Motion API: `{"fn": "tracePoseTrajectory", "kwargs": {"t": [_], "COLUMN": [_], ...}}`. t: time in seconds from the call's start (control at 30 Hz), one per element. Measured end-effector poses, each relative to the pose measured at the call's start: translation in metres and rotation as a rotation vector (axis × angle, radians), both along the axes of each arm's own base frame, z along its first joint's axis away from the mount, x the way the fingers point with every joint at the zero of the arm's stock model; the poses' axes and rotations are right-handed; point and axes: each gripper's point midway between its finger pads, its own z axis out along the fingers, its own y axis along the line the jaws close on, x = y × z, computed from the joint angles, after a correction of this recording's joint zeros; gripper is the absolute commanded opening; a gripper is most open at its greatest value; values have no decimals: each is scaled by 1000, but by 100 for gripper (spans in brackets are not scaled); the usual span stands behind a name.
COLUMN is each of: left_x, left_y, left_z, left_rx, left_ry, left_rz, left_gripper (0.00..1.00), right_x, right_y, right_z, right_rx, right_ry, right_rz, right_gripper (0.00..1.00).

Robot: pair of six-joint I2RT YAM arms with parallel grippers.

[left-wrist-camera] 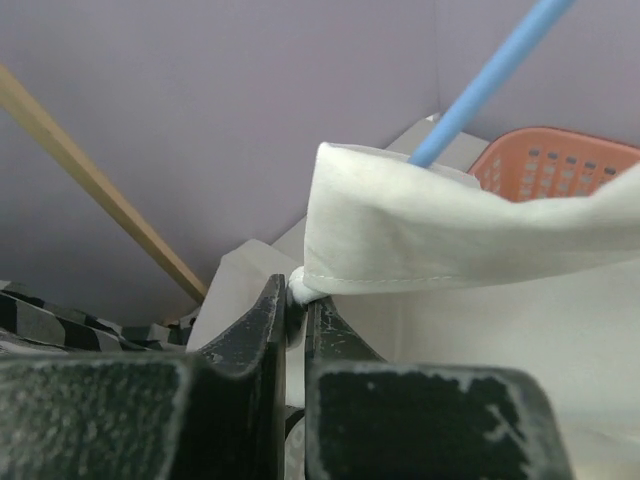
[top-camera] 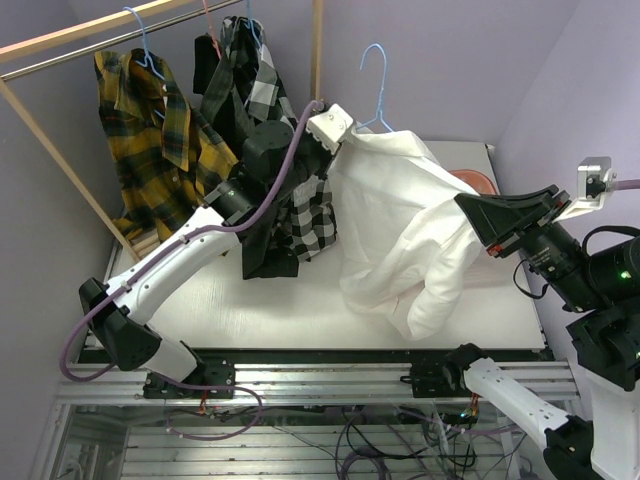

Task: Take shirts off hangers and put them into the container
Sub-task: Remove the shirt from the hanger.

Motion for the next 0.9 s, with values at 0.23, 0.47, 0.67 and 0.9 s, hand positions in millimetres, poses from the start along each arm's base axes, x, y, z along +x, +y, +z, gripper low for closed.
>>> {"fn": "tracePoseTrajectory", "kwargs": {"t": [0.23, 0.47, 0.67, 0.9], "left_x": [0, 1, 2, -9], "left_y": [1, 10, 27, 52], "left_z": [2, 6, 34, 79], "left_rx": [70, 134, 141, 108], "left_ry": [-87, -167, -280, -406], "left_rz": [64, 151, 252, 313], "left_gripper": [7, 7, 7, 7], "right_x": [2, 5, 5, -5], "right_y": [-5, -9, -8, 5], "right_z": [-6, -23, -46, -68], "right_rx": [-17, -67, -138, -212], "right_ry": [14, 46, 98, 128], "right_rz": [-29, -55, -46, 61], "right_gripper": [0, 15, 39, 43]}}
